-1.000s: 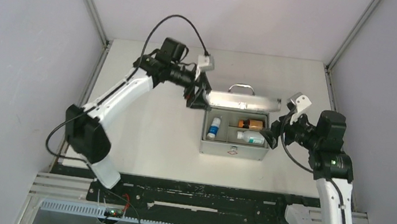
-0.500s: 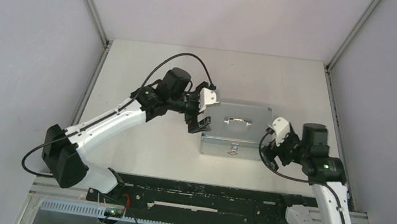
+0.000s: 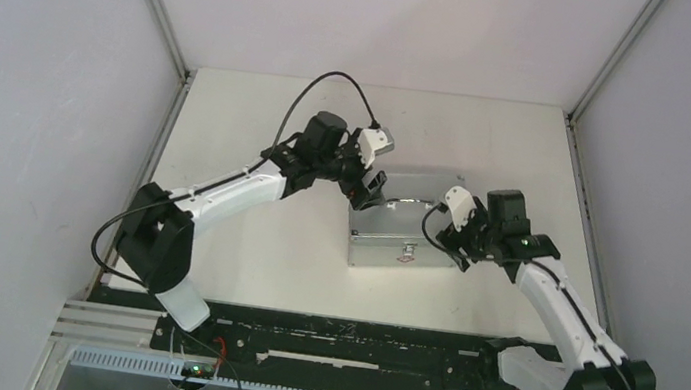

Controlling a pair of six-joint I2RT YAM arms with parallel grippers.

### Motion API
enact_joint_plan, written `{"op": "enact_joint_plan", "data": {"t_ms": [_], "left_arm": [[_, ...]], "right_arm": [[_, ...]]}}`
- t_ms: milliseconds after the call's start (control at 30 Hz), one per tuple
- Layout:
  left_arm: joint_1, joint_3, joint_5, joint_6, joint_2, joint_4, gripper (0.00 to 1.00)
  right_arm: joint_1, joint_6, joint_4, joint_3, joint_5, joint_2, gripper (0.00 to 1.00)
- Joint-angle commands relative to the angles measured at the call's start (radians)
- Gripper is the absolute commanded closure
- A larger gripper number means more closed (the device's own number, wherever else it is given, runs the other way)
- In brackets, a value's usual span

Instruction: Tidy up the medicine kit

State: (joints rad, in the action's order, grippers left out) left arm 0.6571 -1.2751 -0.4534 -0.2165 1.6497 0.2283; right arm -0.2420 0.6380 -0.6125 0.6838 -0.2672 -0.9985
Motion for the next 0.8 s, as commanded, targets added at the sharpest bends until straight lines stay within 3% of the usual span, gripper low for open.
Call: {"op": "enact_joint_plan", "data": {"t_ms": [0,200,433,600,767], "left_arm": [[-0.023,0.132,0.002,0.062,-0.066,-0.098,0.07],[-0.022,0.225,0.041,0.118,-0.11,-0.151,0.09],[-0.022,0.29,0.142,0.147,-0.179,-0.201,0.09],[-0.022,0.293,0.152,0.119,-0.203,-0.204,0.08],[-0.023,0.276,0.166,0.086,-0.209,-0.197,0.07]], "right_arm": [[-0.005,-0.029,0.268,0.134,0.012,-0.136,0.29],[0.019,-0.102,0.231,0.266,0.035,-0.262,0.25],[0.117,-0.195,-0.002,0.216,-0.246,-0.098,0.18],[0.102,-0.368,0.194,0.071,-0.486,-0.031,0.16],[0.048,-0.49,0.429,-0.057,-0.566,-0.072,0.18]]}}
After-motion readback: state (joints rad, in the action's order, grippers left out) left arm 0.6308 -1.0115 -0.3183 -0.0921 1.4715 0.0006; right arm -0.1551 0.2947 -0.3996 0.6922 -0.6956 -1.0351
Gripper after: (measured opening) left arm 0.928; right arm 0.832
